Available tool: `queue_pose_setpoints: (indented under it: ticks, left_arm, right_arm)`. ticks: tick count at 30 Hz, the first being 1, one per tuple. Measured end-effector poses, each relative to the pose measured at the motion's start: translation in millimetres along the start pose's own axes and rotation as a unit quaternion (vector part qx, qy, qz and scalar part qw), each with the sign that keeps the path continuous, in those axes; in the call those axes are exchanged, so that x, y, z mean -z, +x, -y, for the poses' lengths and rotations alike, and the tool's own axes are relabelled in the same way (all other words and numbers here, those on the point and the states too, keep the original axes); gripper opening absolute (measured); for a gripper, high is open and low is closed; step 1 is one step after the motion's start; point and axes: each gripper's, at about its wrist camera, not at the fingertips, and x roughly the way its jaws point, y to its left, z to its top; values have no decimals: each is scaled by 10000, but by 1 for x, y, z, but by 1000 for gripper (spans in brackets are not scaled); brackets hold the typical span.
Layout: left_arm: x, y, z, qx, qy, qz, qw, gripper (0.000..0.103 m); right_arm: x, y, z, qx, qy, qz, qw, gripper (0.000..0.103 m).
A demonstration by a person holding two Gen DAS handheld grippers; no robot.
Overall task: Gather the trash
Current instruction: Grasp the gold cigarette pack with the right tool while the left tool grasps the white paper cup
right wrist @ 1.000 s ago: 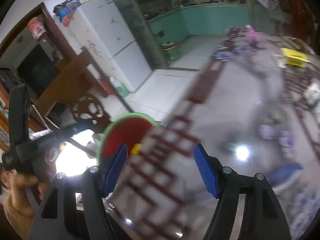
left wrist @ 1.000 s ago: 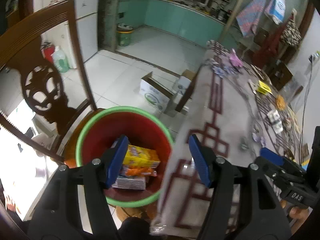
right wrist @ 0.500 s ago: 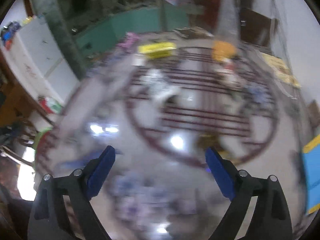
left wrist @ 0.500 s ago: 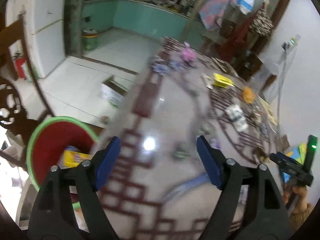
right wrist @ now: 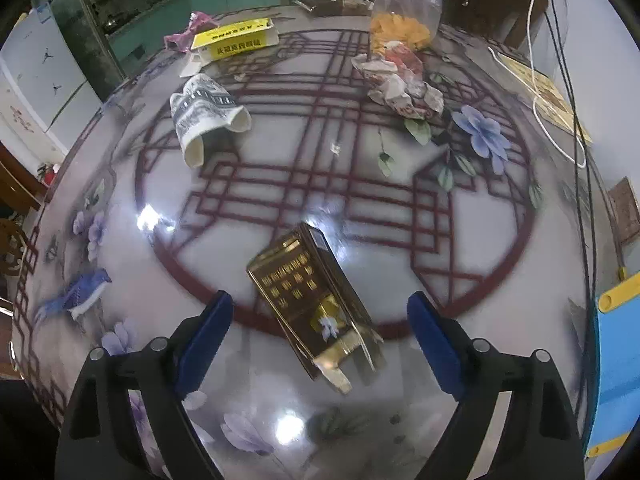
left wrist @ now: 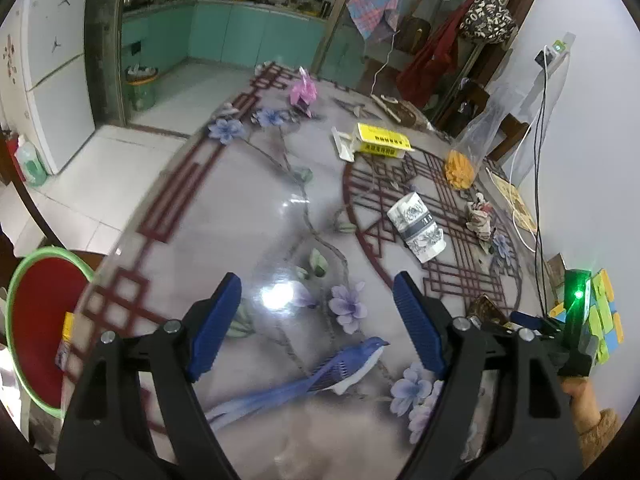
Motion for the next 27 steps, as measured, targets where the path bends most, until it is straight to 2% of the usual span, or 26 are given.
queue_pose_setpoints:
  ticks: [2, 4, 6, 8, 9, 11, 12, 16, 20, 23, 27]
  left_arm:
    - [2, 11, 7, -54, 38, -94, 9999, 76]
    - [5, 20, 14, -124, 118, -178, 9997, 76]
    - [8, 30, 21, -166, 205, -270, 9993, 76]
    - [11, 39, 28, -198, 285, -329, 9989, 81]
    - [13, 43, 32, -207, 320, -340, 9987, 81]
    - [15, 49, 39, -193, 388, -386, 9983, 81]
    - [16, 52, 44, -185, 433, -393, 9981, 81]
    - [21, 64, 66, -247, 728, -329, 9965, 81]
    - [26, 77, 88, -211, 911, -274, 9952, 83]
    - [15, 95, 102, -201, 669, -210, 9973, 83]
    - [-12, 120, 124, -169, 202, -206, 9994, 83]
  right_arm:
    - [-2, 2, 0, -81, 25, -4, 10000, 83]
    - [-7, 8, -5, -108, -8, -70, 9999, 74]
    - [-4, 13, -10, -42, -144, -221, 9996, 70]
    - [0, 19, -16, 91, -368, -384, 9985, 66]
    - [-1, 19, -18, 113, -450, -349, 9983, 62]
    - [1, 16, -20, 90, -531, -332, 9980, 44]
    - [2, 14, -20, 13, -493, -335, 9982, 42]
    - [3, 6, -19, -61, -462, -210, 9987, 39]
    - [-6, -13, -7, -350, -97, 167, 9992, 39]
    - [-15, -27, 1, -468, 131, 446, 9978, 40]
    - [-19, -37, 14, -637, 442, 599, 9952, 41]
